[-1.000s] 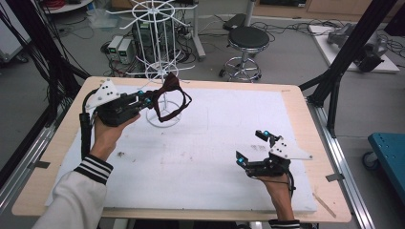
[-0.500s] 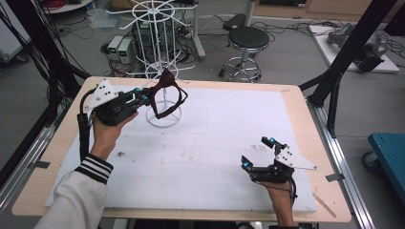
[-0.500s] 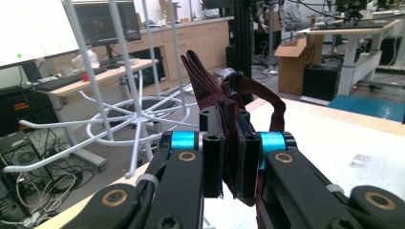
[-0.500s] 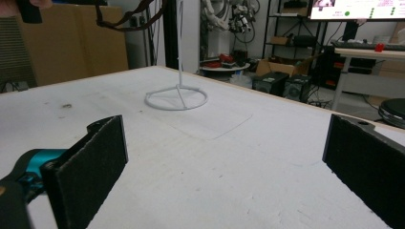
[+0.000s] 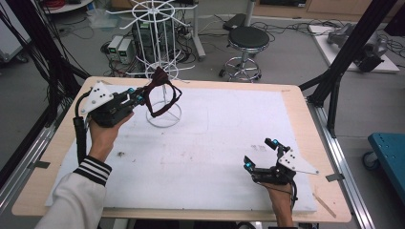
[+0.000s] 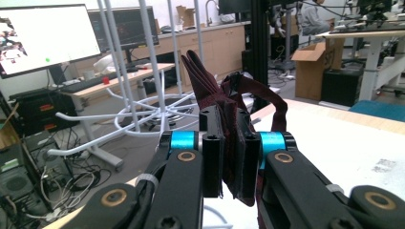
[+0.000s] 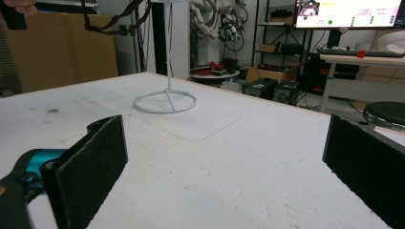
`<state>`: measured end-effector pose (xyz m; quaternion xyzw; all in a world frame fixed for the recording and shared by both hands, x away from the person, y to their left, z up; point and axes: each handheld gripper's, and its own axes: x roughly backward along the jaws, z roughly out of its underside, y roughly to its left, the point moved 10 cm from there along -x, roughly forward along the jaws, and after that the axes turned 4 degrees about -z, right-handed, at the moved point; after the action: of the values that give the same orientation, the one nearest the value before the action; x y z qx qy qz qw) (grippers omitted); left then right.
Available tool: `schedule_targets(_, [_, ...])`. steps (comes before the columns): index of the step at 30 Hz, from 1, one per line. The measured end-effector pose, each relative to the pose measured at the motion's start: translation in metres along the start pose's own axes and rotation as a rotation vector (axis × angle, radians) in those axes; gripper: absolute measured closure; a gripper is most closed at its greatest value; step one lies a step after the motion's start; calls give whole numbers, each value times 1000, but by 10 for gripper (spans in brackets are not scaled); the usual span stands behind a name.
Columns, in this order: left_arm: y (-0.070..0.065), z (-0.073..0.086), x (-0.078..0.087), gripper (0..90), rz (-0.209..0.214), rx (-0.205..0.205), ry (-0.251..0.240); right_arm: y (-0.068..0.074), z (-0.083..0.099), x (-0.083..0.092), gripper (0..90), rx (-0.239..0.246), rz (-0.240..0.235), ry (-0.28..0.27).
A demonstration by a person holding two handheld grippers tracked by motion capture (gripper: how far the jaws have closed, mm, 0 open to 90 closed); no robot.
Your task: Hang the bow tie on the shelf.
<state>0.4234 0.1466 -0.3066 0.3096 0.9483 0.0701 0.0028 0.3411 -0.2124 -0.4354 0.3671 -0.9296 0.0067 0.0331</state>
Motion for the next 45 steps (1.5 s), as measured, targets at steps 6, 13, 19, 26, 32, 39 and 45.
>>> schedule_targets(6, [3, 0, 3, 843, -17, 0, -7, -2, 2, 2, 6, -1, 13, -20])
schedule_targets(13, [6, 2, 8, 843, -39, -5, -18, -3, 4, 1, 6, 7, 26, -29])
schedule_targets(19, [7, 4, 11, 843, -54, -10, -20, -2, 6, 2, 6, 11, 28, -44])
schedule_targets(26, [5, 11, 14, 843, -63, -23, -12, -2, 10, 0, 6, 7, 25, -28])
schedule_targets(32, [2, 16, 18, 843, -69, -30, -9, -2, 11, 0, 6, 13, 26, -31])
schedule_targets(39, [1, 26, 23, 843, -81, -39, 7, -2, 14, -1, 6, 5, 25, -21])
schedule_targets(45, [0, 38, 23, 843, -84, -29, 43, -2, 17, -2, 6, 3, 24, -24])
